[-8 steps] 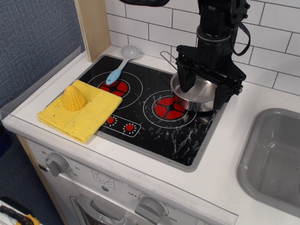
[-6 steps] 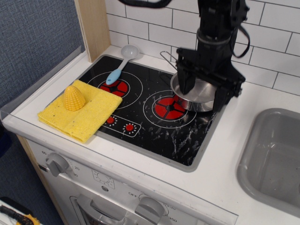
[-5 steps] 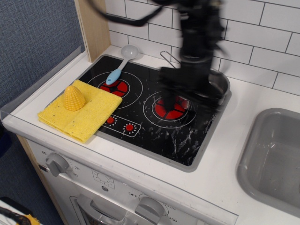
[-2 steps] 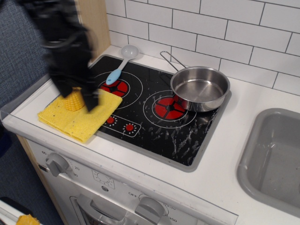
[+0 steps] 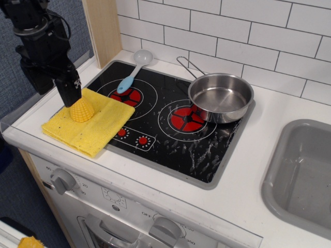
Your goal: Place the yellow corn between the ladle na dpot
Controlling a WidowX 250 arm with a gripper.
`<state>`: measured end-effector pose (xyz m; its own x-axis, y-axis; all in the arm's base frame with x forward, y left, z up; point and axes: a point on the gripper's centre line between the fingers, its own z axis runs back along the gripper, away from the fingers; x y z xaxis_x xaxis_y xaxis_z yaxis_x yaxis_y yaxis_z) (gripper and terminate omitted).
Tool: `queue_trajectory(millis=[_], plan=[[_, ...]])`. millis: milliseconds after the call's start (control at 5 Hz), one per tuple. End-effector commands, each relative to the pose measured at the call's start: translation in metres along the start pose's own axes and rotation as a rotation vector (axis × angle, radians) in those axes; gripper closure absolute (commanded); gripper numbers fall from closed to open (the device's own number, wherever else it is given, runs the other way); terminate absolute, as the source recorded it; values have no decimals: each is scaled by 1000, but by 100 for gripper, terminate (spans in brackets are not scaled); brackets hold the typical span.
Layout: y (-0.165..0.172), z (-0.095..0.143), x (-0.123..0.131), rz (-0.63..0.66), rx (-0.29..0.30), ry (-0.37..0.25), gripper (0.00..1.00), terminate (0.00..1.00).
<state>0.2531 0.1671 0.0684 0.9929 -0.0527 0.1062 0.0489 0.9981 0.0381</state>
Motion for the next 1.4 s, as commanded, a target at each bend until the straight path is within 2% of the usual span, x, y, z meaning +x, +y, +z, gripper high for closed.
queue_trajectory(millis=[0, 400, 600, 800, 1000, 1200], plan=[[-7, -20, 24, -14, 24, 20, 0, 0], [-17, -36, 28, -8, 27, 53, 0, 0], [-17, -29, 26, 1, 45, 39, 100, 0], [-31, -2, 38, 14, 57, -17, 100, 0], [-69, 23, 76, -21, 79, -48, 100, 0], [-96, -4, 107, -64, 29, -16, 100, 0]])
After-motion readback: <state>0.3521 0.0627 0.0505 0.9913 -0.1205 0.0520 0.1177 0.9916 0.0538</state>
